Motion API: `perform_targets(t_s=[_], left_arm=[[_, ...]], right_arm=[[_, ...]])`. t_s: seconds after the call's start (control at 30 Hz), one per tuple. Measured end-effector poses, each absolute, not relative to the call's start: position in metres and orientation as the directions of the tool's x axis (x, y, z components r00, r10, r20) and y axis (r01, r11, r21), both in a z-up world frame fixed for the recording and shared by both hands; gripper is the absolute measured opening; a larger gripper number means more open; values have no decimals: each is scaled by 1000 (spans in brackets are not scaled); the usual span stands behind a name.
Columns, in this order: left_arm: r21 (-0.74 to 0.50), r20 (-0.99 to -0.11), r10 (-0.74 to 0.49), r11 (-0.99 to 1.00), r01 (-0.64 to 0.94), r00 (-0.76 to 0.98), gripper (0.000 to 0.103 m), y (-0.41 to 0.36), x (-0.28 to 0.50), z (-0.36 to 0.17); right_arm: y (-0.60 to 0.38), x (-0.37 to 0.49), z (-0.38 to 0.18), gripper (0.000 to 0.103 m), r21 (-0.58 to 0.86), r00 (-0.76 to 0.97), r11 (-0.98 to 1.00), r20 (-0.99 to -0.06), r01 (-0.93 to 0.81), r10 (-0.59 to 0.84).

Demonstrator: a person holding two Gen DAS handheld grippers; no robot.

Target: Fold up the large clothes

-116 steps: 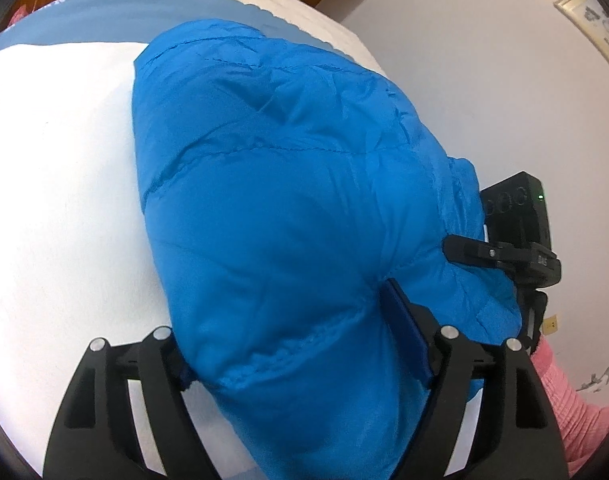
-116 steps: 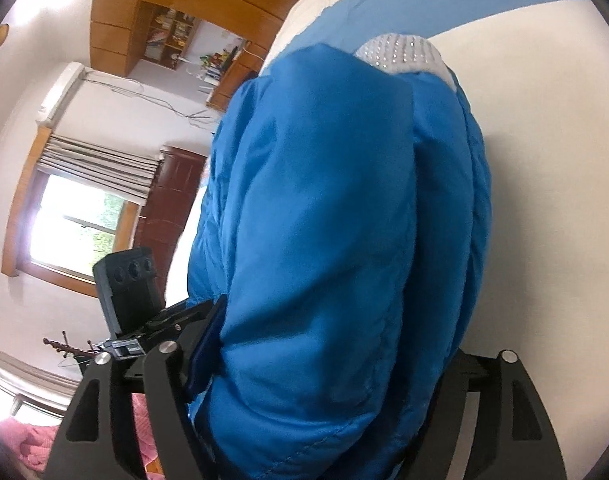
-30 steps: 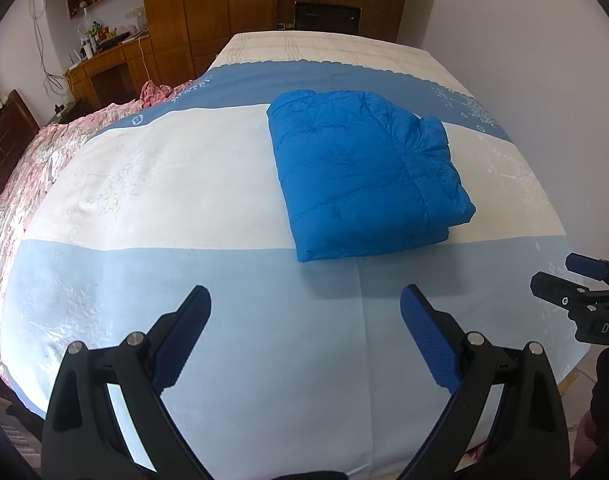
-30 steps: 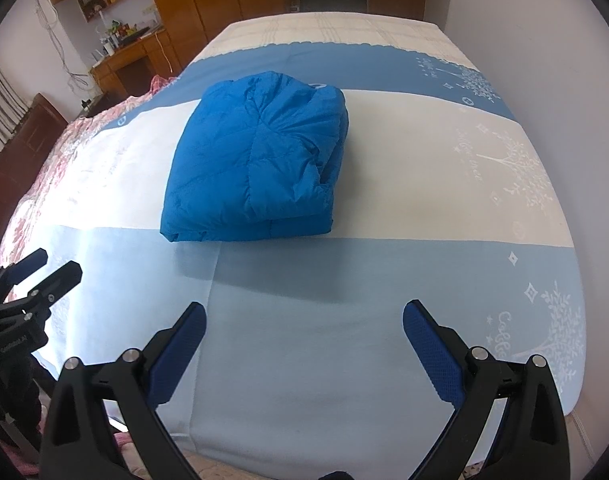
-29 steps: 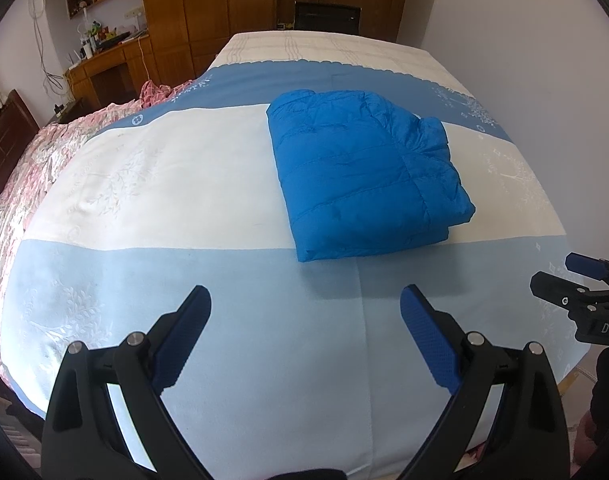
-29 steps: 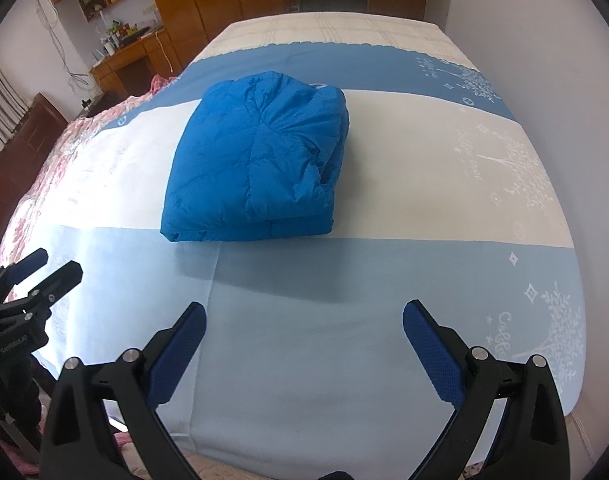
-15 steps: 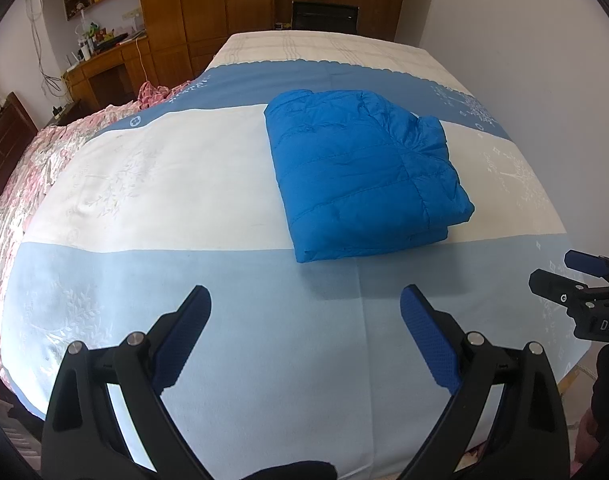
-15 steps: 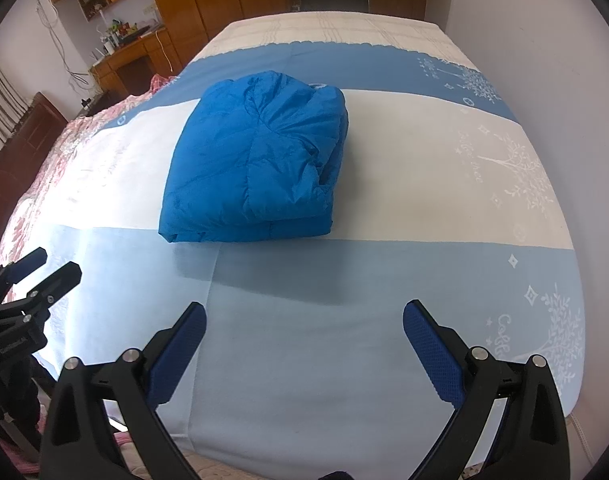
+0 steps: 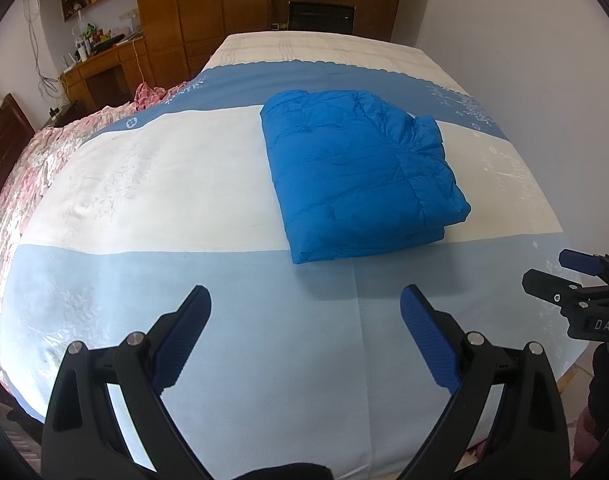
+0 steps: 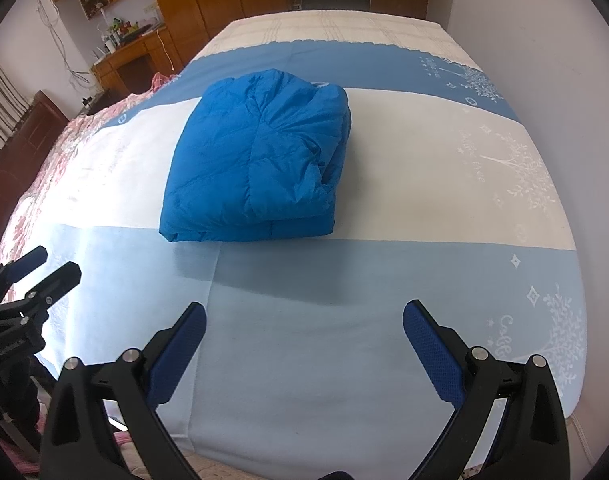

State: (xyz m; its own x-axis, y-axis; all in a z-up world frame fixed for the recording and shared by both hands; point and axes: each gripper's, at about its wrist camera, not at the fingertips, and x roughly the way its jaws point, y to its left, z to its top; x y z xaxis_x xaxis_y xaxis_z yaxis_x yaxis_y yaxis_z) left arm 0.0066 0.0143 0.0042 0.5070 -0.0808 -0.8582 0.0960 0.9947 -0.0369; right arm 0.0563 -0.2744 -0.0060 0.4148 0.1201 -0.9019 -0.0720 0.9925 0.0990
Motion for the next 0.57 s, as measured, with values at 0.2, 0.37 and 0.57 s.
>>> perform_targets(t_s=[0.2, 0.37, 0.57], left_arm=[[-37, -858, -83, 994, 99, 508, 95, 14, 7, 4], [-29, -857, -78, 994, 104, 510, 95, 13, 7, 5], [-27, -857, -79, 994, 110, 510, 95, 14, 8, 6]], right_arm=[[-275, 56, -8, 99, 102, 412, 992, -903, -68, 121], [-276, 57, -8, 99, 106, 410, 992, -904, -66, 123], [-277, 57, -7, 99, 110, 412, 992, -902, -67, 128]])
